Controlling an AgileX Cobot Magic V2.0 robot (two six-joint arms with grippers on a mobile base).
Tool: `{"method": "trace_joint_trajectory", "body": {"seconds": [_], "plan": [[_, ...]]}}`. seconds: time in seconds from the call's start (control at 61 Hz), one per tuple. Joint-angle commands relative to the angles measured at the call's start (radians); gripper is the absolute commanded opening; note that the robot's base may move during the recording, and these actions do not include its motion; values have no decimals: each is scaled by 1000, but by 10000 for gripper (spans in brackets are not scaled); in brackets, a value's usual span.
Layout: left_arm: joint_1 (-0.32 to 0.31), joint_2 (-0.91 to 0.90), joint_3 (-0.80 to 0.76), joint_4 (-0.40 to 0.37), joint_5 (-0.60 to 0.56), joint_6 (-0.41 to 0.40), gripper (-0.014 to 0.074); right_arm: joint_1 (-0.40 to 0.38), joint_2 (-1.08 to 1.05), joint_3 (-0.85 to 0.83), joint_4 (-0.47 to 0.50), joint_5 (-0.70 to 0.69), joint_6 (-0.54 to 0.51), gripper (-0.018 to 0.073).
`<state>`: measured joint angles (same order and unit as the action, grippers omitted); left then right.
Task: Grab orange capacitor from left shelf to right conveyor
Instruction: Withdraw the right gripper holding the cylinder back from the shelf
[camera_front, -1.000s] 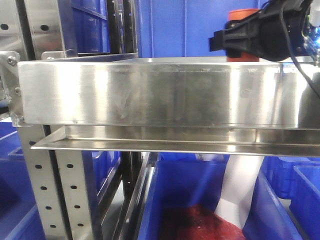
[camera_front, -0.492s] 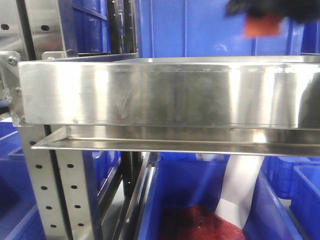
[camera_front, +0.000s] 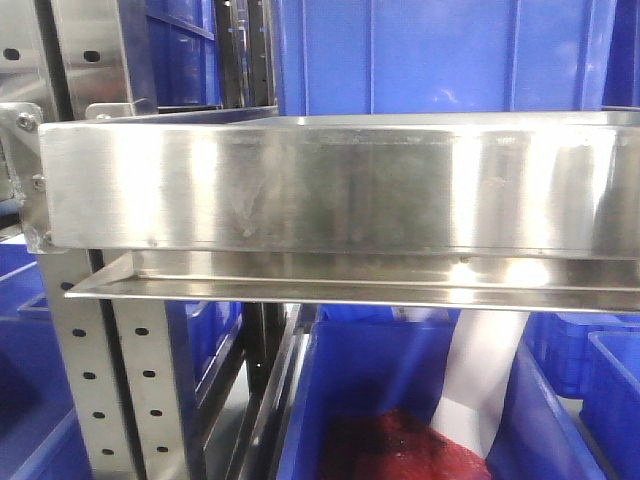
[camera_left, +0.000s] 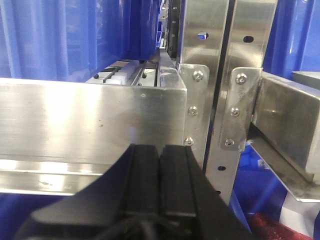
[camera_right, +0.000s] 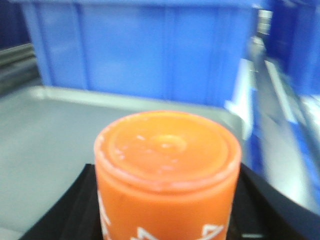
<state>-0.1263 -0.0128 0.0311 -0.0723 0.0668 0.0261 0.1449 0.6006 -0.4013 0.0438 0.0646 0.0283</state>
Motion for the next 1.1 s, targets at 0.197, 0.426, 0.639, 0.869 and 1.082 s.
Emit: {"method": "trace_joint_trajectory", "body": {"seconds": [0.197,0.426,0.639,0.869,1.082], "plan": [[0,-12,-4,-2,-91,-2,-127,-25,-336,18,0,247,-3,87],[0,-12,-4,-2,-91,-2,-127,-25,-549,18,0,363,-3,87],[0,-12,-4,-2,-91,-2,-127,-25,-605,18,0,317,-3,87],[0,-12,-4,-2,-91,-2,-127,-25,-605,18,0,283,-3,87],[0,-12,-4,-2,-91,-2,-127,-25,-605,18,0,283,-3,87]]}}
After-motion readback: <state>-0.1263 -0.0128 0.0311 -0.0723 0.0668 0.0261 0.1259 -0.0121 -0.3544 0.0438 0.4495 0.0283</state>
